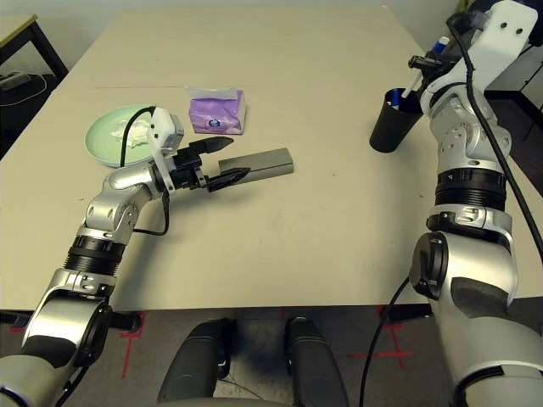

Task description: Organize and tidy the items on the table.

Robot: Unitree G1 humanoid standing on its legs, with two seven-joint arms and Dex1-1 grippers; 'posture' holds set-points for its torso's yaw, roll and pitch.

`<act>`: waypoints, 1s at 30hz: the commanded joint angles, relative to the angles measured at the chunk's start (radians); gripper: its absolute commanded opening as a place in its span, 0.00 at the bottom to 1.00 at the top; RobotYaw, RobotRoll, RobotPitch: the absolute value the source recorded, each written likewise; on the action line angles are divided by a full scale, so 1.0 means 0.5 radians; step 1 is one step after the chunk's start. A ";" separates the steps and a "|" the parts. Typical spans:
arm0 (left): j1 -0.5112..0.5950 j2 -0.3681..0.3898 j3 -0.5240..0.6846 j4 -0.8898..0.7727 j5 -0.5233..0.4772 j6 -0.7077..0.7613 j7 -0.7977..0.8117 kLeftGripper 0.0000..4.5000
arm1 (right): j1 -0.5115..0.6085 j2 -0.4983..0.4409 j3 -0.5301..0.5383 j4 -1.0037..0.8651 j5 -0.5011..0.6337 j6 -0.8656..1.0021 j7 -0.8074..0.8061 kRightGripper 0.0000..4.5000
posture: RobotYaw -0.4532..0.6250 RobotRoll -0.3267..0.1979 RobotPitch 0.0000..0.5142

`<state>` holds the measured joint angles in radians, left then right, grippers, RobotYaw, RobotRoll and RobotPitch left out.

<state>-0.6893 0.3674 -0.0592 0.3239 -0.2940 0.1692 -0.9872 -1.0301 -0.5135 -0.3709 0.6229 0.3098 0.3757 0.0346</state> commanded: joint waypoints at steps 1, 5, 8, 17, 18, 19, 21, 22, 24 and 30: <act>-0.016 0.006 -0.015 -0.001 0.017 -0.008 -0.013 1.00 | -0.001 -0.035 0.022 0.027 -0.045 0.018 0.008 0.09 | 0.53 0.62 0.18; -0.020 0.005 -0.016 0.003 0.019 -0.008 -0.014 1.00 | 0.002 -0.029 0.026 0.023 -0.064 0.028 -0.002 0.32 | 0.53 0.62 0.18; -0.023 0.004 -0.017 0.009 0.022 -0.013 -0.014 1.00 | -0.004 -0.022 0.019 0.019 -0.060 0.031 0.005 0.58 | 0.53 0.62 0.18; -0.018 0.019 -0.011 -0.004 0.022 -0.009 -0.017 1.00 | -0.002 0.004 0.021 -0.003 -0.050 0.030 0.008 0.99 | 0.54 0.62 0.17; -0.018 0.020 -0.011 -0.003 0.022 -0.009 -0.017 1.00 | -0.001 0.008 0.022 -0.006 -0.049 0.028 0.010 0.99 | 0.54 0.62 0.17; -0.020 0.023 -0.010 -0.002 0.021 -0.009 -0.017 1.00 | 0.003 0.014 0.029 -0.014 -0.052 0.000 0.026 0.99 | 0.54 0.62 0.16; -0.024 0.026 -0.007 0.002 0.021 -0.009 -0.016 1.00 | 0.020 0.042 0.058 -0.045 -0.048 -0.136 0.135 0.99 | 0.54 0.62 0.16; -0.026 0.026 -0.006 0.004 0.021 -0.011 -0.014 1.00 | 0.057 0.046 0.115 -0.075 -0.066 -0.269 0.283 0.99 | 0.54 0.62 0.16; -0.028 0.024 -0.006 0.009 0.025 -0.016 -0.009 1.00 | 0.141 0.053 0.190 -0.090 -0.084 -0.621 0.578 0.99 | 0.54 0.62 0.16; -0.026 0.028 0.020 0.067 0.140 -0.113 0.161 1.00 | 0.491 0.059 0.240 -0.066 -0.045 -1.065 1.066 0.99 | 0.55 0.62 0.16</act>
<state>-0.6959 0.3838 -0.0566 0.3339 -0.2564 0.1448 -0.9521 -0.8133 -0.4867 -0.2518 0.5884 0.2766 -0.1196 0.5211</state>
